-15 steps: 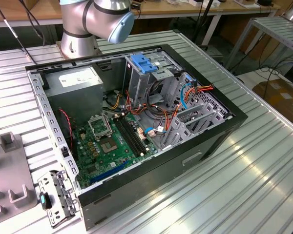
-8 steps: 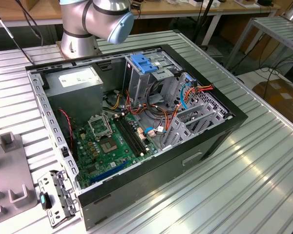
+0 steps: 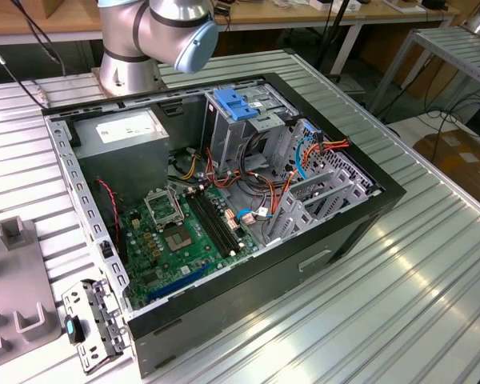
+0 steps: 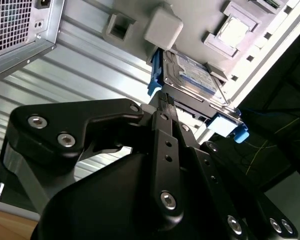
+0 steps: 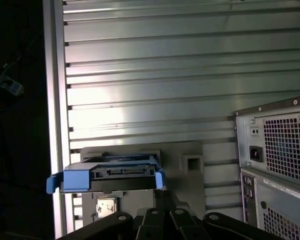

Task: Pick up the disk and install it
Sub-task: 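Reach for the disk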

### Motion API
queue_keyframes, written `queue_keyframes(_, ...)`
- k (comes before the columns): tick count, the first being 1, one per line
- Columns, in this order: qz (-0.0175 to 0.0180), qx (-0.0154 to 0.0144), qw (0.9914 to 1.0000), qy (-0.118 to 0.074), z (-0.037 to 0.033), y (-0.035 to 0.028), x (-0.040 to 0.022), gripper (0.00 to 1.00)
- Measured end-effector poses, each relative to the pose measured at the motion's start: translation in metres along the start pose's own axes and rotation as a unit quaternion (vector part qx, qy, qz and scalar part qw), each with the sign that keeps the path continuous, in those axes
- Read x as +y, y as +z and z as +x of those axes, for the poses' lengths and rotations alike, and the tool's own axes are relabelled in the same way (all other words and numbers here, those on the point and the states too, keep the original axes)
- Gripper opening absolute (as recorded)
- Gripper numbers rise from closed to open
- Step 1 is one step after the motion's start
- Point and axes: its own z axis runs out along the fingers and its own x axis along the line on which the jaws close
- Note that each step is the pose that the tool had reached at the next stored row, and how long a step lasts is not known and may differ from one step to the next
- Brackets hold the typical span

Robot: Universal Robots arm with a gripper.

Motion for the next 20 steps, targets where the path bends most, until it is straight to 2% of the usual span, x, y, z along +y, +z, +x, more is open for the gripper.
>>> queue_keyframes(13,0.0,0.0,1.0,0.0,0.0426,-0.0006,0.0016,0.11)
queue_keyframes(18,0.0,0.0,1.0,0.0,0.0638,-0.0008,0.0019,0.11)
queue_keyframes(20,0.0,0.0001,1.0,0.0,0.0656,-0.0009,0.0018,0.11)
